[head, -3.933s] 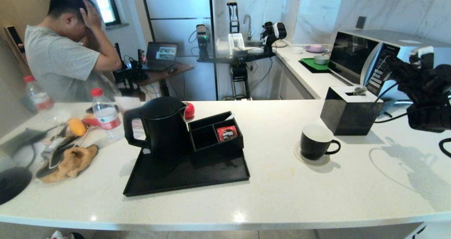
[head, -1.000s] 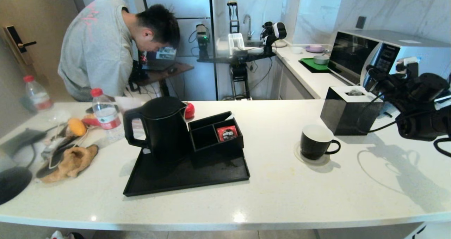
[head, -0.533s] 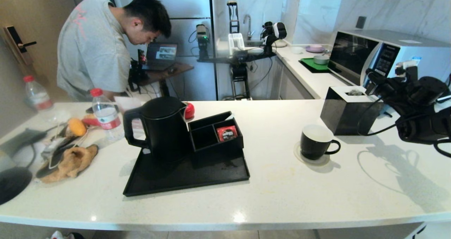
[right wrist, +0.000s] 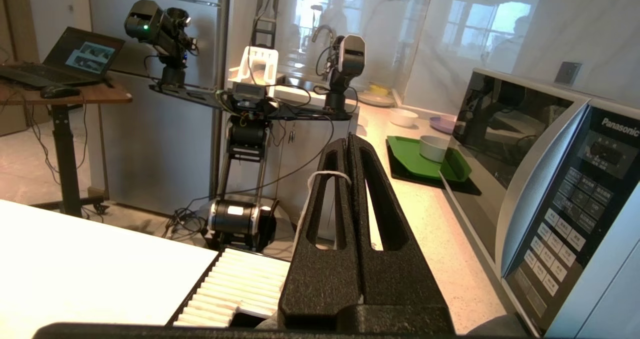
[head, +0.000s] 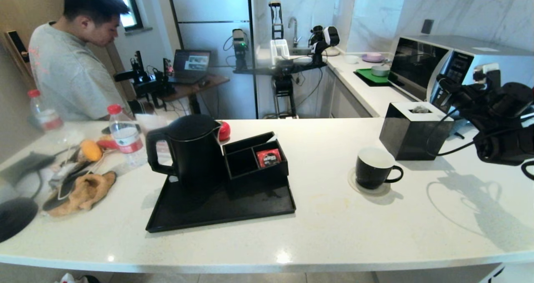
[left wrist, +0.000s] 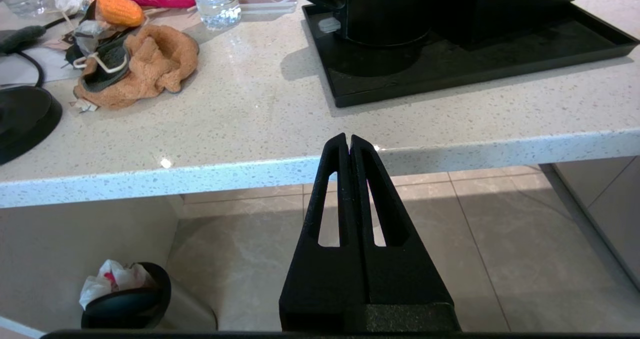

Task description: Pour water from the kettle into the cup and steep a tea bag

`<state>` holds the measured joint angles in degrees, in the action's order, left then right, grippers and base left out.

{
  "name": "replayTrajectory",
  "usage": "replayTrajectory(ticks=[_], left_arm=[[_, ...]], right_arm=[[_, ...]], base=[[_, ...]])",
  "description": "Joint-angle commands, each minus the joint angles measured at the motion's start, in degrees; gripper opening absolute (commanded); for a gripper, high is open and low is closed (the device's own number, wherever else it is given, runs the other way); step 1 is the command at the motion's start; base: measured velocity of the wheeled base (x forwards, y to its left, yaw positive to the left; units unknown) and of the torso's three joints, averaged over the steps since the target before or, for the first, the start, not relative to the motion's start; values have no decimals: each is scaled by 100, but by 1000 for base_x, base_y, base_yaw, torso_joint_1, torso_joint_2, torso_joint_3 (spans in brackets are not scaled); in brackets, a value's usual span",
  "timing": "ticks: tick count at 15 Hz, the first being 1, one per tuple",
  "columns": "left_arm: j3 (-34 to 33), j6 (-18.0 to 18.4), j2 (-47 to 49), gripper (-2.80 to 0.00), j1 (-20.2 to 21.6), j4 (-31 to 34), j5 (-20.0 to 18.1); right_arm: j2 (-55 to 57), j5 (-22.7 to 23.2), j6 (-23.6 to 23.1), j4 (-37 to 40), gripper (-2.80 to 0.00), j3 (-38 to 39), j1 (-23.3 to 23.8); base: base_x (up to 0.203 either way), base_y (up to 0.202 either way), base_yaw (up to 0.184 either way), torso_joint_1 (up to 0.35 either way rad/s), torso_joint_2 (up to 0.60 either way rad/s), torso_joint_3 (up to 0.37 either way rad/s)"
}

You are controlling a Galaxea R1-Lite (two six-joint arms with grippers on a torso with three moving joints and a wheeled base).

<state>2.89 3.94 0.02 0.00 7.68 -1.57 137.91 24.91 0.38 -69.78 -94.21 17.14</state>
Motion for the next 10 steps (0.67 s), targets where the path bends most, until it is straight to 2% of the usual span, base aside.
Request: replayTrajectory(ticks=[1, 3, 8, 10], left_arm=[[1, 2, -2, -280, 0, 5, -1], [1, 2, -2, -280, 0, 5, -1], [1, 2, -2, -280, 4, 5, -1], [1, 2, -2, -280, 0, 5, -1]], right_arm=[[-71, 81, -3, -19, -280, -10, 0], [-98, 258, -11, -27, -280, 1, 9], [-180, 280, -108, -17, -280, 112, 33], [-198, 425, -155, -31, -280, 140, 70]], base=[[0, 0, 0, 0, 0, 0], [0, 0, 0, 0, 0, 0], [0, 0, 0, 0, 0, 0], [0, 0, 0, 0, 0, 0]])
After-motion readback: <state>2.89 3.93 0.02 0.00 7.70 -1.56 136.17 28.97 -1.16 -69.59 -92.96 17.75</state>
